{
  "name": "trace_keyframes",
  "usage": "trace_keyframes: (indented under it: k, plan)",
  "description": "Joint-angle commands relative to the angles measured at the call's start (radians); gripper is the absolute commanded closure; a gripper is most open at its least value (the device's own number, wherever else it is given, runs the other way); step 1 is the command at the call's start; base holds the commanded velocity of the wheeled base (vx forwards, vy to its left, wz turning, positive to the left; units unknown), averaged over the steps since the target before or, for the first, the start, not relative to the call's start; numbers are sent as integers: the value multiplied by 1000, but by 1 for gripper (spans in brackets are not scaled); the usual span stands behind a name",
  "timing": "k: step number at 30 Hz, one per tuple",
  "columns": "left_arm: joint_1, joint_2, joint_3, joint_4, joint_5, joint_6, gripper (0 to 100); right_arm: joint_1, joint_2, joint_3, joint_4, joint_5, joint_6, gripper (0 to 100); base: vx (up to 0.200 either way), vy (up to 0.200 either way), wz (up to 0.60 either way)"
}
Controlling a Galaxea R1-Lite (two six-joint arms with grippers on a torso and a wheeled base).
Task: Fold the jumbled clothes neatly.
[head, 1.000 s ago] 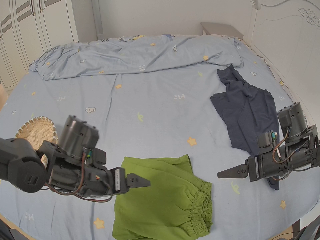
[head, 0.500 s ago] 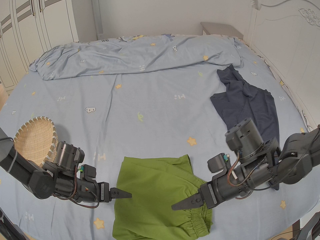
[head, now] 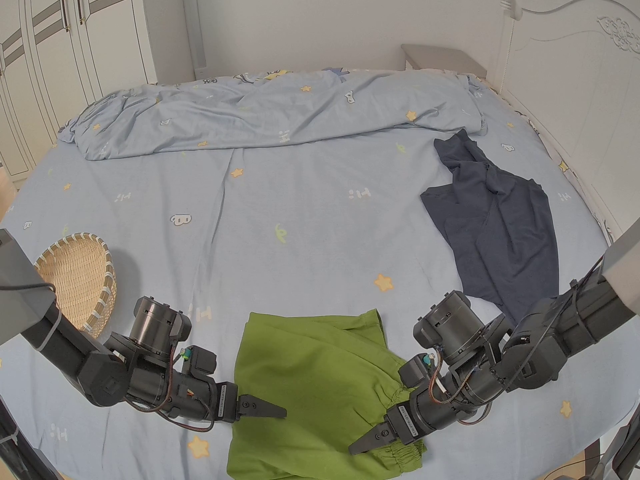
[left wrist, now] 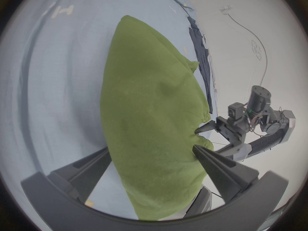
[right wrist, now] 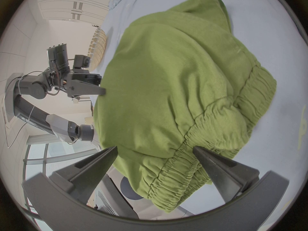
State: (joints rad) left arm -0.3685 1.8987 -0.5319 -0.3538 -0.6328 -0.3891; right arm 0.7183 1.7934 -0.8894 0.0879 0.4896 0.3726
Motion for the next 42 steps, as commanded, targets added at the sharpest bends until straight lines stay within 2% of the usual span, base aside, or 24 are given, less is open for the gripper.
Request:
trace_keyframes:
  k: [1, 2, 14, 24, 25, 30, 35, 37, 40, 41, 42]
  plan:
    - [-6, 5, 0, -1, -10, 0, 0, -17, 44, 13, 3, -2, -9, 0, 0, 0, 0]
    - [-18, 29, -7, -2, -31, 1, 0, -34, 66, 26, 1, 9, -30, 0, 0, 0, 0]
    - [-96, 117, -36, -103, -30, -33, 0, -33, 72, 24, -2, 21, -35, 0, 0, 0, 0]
    - [-92, 125, -80, -105, -25, -59, 0, -30, 67, 43, -23, 27, -34, 0, 0, 0, 0]
    - [-95, 125, -82, -105, -25, -59, 100, -30, 66, 46, -30, 26, -34, 0, 0, 0, 0]
    - [-99, 118, -85, -105, -21, -62, 100, -37, 32, 46, -33, 24, -30, 0, 0, 0, 0]
    - [-87, 46, -66, -103, -24, -80, 100, -96, -97, 29, -28, 20, -30, 0, 0, 0, 0]
    - [-75, 23, -68, -99, -24, -80, 100, -134, -137, 7, -23, 18, -34, 0, 0, 0, 0]
    - [-30, -56, -123, -57, -24, -112, 100, -240, -207, -82, 24, 17, -43, 0, 0, 0, 0]
    - [-30, -56, -123, -57, -24, -112, 100, -240, -207, -82, 24, 17, -43, 0, 0, 0, 0]
    - [-13, -110, -206, 52, -24, -125, 100, -304, -235, -151, 76, 15, -53, 0, 0, 0, 0]
